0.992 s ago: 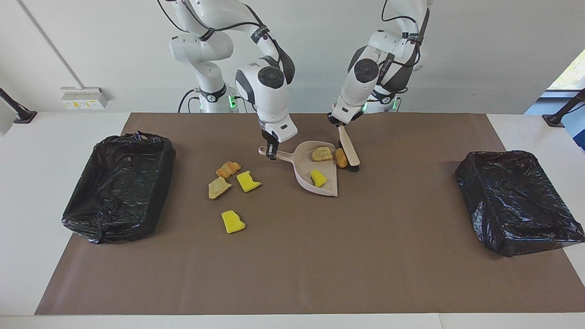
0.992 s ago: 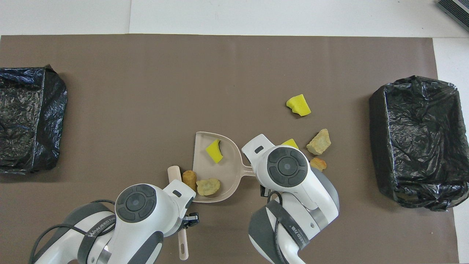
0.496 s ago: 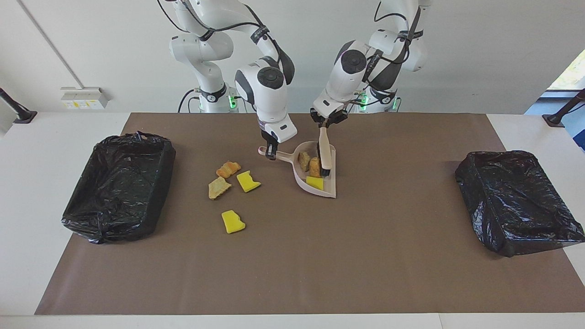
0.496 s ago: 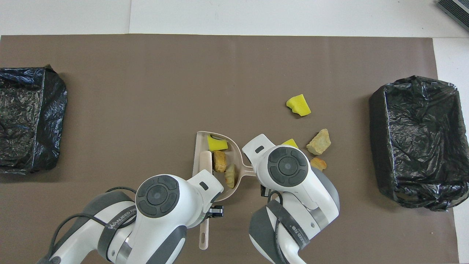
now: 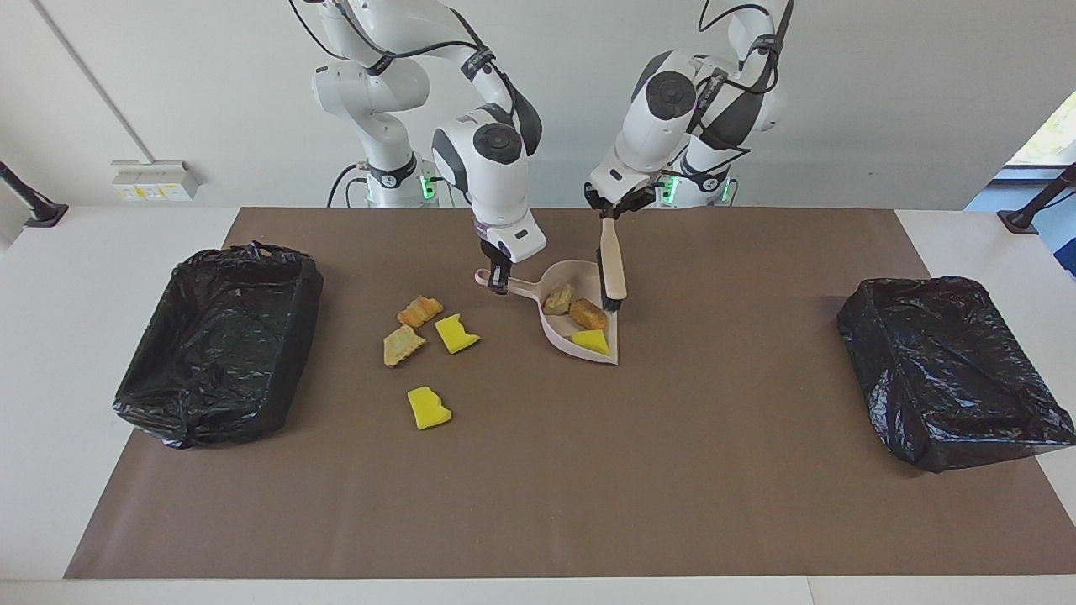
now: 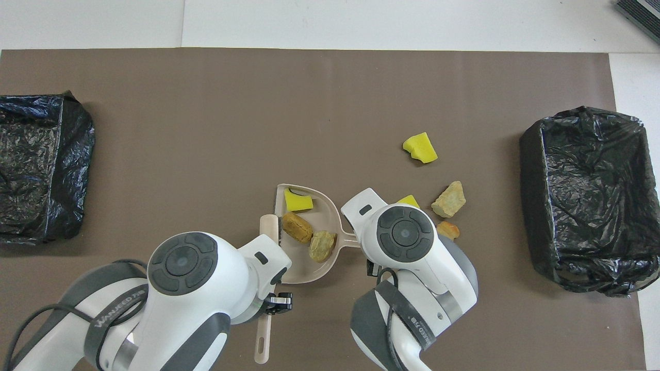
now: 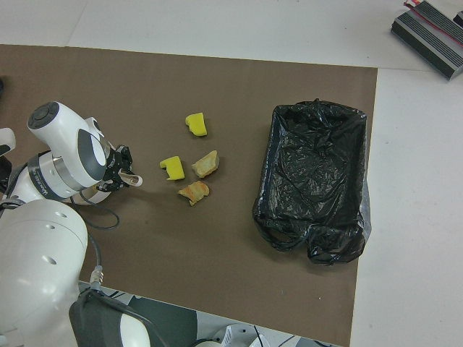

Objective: Sweep and dump trash in bin
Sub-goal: 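Carry the dustpan to the black bin while the left gripper drops the brush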

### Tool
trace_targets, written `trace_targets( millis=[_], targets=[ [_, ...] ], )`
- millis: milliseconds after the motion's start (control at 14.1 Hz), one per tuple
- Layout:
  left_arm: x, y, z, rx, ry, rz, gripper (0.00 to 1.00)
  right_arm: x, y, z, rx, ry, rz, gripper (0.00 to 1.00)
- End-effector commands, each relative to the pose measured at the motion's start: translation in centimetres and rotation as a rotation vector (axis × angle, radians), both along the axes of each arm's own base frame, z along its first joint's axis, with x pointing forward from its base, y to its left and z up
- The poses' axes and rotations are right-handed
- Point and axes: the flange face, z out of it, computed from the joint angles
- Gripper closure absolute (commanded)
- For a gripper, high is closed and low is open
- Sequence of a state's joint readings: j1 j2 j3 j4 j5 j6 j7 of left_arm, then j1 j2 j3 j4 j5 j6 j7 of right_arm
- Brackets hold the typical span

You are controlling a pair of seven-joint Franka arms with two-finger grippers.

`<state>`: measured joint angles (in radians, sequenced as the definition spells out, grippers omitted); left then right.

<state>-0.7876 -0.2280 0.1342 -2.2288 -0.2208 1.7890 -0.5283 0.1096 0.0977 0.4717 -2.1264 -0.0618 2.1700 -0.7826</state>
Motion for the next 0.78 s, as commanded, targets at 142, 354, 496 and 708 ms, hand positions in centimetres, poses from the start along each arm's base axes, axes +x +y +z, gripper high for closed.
trace_targets(
  millis=[142,354,496,708],
  targets=[
    [-5.7,4.0,-0.7,0.028,0.023,-0.023,1.00,1.0,-1.5,0.4,0.025,-0.011,-0.068,1.00],
    [-9.1,4.8,-2.9,0.067,0.039,-0.028,1.00,2.0,-2.8,1.6,0.092,0.003,-0.110,1.00],
    [-10.8,4.5,-5.1,0.087,0.004,-0.012,1.00,2.7,-4.1,3.0,0.108,-0.015,-0.137,1.00],
    [-12.4,2.4,-7.5,0.092,-0.092,0.038,1.00,4.2,-7.5,6.5,0.154,-0.042,-0.185,1.00]
  ],
)
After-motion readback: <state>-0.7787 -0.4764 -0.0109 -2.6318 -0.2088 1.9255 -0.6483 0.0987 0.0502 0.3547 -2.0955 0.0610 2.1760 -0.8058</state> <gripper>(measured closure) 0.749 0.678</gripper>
